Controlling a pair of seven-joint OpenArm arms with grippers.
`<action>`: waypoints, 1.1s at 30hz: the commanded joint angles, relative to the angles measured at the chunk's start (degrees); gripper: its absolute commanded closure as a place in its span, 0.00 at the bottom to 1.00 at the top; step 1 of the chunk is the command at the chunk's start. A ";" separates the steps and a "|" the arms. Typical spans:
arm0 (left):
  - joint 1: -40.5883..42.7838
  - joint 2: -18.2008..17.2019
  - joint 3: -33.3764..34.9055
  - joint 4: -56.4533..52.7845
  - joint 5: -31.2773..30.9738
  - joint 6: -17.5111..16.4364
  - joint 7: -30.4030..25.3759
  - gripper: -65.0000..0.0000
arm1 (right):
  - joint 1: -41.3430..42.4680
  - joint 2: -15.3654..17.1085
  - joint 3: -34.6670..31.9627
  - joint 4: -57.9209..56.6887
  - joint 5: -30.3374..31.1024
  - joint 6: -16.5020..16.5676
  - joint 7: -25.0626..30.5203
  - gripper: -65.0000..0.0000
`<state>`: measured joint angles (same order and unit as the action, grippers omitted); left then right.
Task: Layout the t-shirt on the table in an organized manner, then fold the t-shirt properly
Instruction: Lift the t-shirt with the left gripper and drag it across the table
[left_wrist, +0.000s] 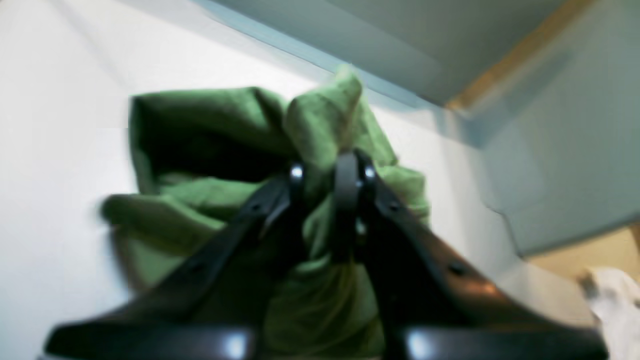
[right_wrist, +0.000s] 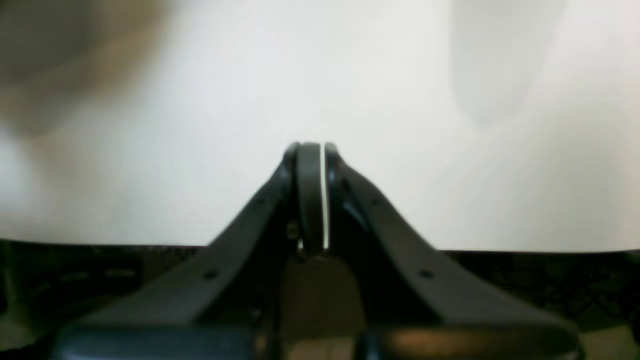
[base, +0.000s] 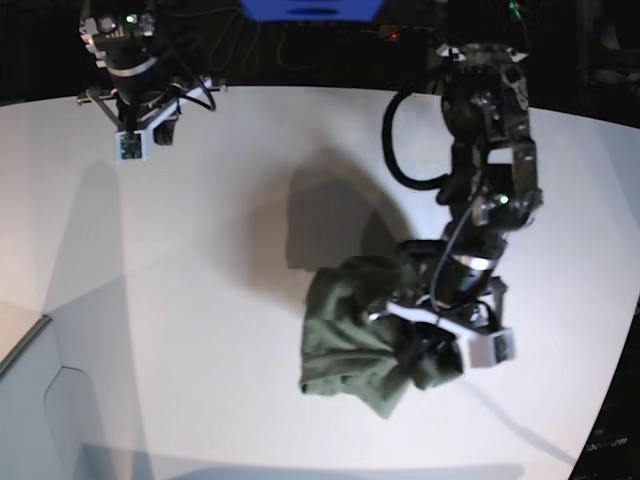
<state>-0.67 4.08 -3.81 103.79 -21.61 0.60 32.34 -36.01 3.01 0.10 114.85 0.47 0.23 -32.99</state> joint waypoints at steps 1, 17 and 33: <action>-1.22 0.28 2.28 -1.06 -0.59 -0.38 -1.35 0.99 | -0.25 0.20 0.12 1.06 0.01 0.08 1.04 1.00; -1.22 -0.16 14.14 -12.58 -0.86 -0.73 -1.96 0.45 | -0.61 0.12 0.12 1.06 0.01 0.08 1.04 1.00; -15.29 -1.57 -4.58 -38.69 -0.77 -0.65 -3.55 0.45 | -0.43 0.20 0.03 1.06 0.01 0.08 1.04 1.00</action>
<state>-14.33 2.48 -8.36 63.92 -22.15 0.25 30.04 -36.34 3.09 0.05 114.85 0.45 0.25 -33.10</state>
